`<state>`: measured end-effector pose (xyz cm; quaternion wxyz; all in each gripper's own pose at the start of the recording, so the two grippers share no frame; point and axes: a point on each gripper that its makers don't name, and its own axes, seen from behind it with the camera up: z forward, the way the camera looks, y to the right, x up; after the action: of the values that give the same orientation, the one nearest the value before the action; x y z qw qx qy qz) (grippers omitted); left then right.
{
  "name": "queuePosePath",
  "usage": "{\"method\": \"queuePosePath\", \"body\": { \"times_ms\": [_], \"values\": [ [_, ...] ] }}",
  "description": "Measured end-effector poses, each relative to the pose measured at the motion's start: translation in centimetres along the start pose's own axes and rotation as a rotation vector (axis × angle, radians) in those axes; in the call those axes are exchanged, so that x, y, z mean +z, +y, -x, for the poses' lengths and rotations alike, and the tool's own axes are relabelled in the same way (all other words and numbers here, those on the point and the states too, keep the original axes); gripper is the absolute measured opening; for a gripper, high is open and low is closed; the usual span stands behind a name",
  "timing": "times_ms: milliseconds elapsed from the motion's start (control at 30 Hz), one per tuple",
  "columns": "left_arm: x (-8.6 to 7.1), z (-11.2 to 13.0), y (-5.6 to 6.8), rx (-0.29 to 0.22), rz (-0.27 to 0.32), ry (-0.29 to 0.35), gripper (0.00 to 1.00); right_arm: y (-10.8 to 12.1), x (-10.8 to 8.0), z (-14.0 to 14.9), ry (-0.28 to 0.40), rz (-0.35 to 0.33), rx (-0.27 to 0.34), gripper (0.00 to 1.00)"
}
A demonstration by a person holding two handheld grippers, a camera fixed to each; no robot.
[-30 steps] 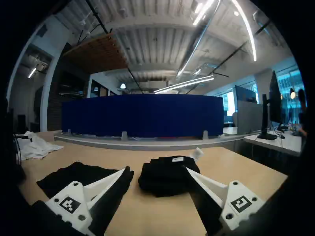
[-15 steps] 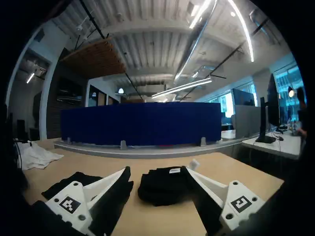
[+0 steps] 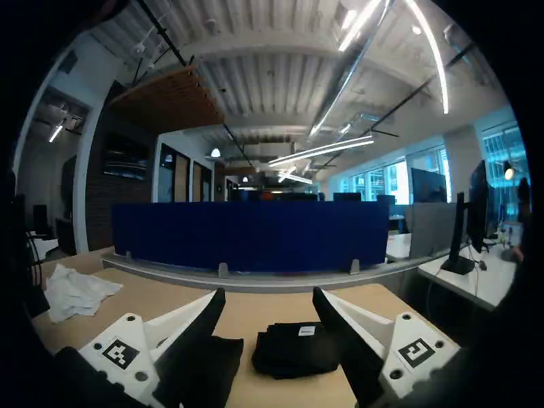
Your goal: Fold towel
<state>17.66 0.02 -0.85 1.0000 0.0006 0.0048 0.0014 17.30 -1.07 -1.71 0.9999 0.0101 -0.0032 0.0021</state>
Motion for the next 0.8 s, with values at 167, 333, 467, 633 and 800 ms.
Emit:
{"method": "queuePosePath", "body": {
  "times_ms": [167, 333, 467, 633, 800],
  "values": [
    [-0.2, -0.7, 0.2, 0.016, 0.016, -0.017, 0.97, 0.2, -0.1, -1.5, 0.002, 0.009, 0.015, 1.00],
    [-0.1, -0.7, 1.0, 0.035, 0.047, -0.045, 0.97, 0.2, -0.1, -1.6, -0.023, -0.007, 0.016, 1.00],
    [-0.2, -0.3, 2.0, 0.051, 0.093, -0.081, 0.97, -0.4, -0.1, -1.2, -0.060, -0.042, -0.003, 1.00],
    [-0.2, 0.5, 2.8, 0.077, 0.155, -0.135, 0.97, -1.8, -0.2, 0.1, -0.133, -0.116, -0.033, 1.00],
    [-0.6, 1.4, 3.6, 0.106, 0.217, -0.189, 0.97, -3.4, -0.7, 1.8, -0.222, -0.201, -0.067, 1.00]
  ]
}}
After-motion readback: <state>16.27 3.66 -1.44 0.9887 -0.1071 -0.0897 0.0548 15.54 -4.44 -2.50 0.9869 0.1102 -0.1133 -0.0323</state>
